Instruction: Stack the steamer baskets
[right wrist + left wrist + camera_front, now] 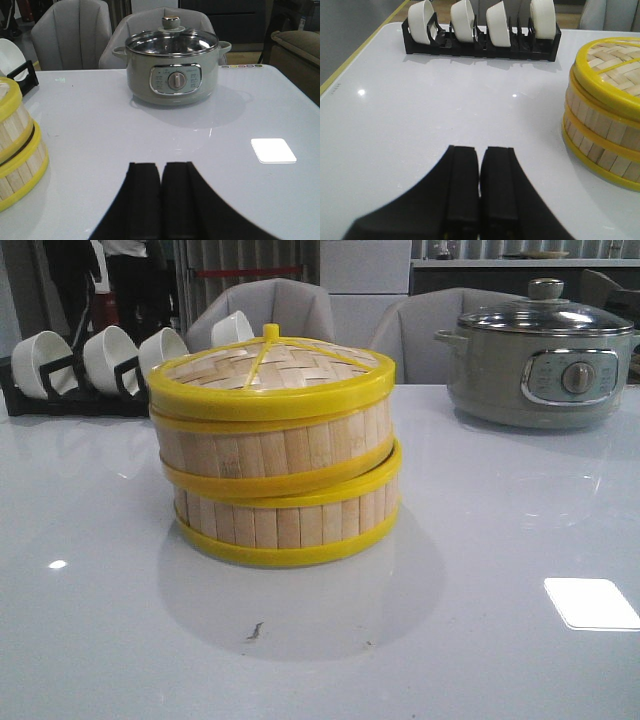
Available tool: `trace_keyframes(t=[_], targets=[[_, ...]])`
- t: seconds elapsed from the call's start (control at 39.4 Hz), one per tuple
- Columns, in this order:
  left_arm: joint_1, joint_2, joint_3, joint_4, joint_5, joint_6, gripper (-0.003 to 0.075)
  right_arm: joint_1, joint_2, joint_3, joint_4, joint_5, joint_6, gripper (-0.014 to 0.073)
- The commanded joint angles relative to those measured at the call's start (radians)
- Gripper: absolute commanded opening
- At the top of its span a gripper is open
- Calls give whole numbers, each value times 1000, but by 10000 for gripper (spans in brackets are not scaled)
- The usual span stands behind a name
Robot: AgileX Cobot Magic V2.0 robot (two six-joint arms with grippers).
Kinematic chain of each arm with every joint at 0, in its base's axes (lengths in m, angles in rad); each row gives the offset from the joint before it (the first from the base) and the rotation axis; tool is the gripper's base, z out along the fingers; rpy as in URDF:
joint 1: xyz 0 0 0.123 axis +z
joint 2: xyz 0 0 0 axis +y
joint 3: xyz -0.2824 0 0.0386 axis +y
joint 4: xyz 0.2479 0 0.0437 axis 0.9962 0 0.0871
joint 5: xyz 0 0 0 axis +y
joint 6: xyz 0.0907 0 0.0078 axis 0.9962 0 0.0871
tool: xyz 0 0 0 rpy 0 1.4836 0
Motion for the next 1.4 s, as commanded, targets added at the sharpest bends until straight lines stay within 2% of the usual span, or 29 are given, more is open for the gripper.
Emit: trace_keyframes(t=[0.0, 1.12, 1.24, 1.37], targets=[[2, 4, -30, 1, -85, -8, 84, -5, 8, -28, -5, -91, -7, 51], [2, 4, -30, 1, -85, -8, 84, -5, 8, -28, -5, -87, -7, 51], [2, 1, -30, 59, -85, -8, 84, -5, 8, -28, -5, -87, -7, 51], [2, -21, -30, 30, -87, -8, 84, -5, 8, -28, -5, -87, -7, 51]])
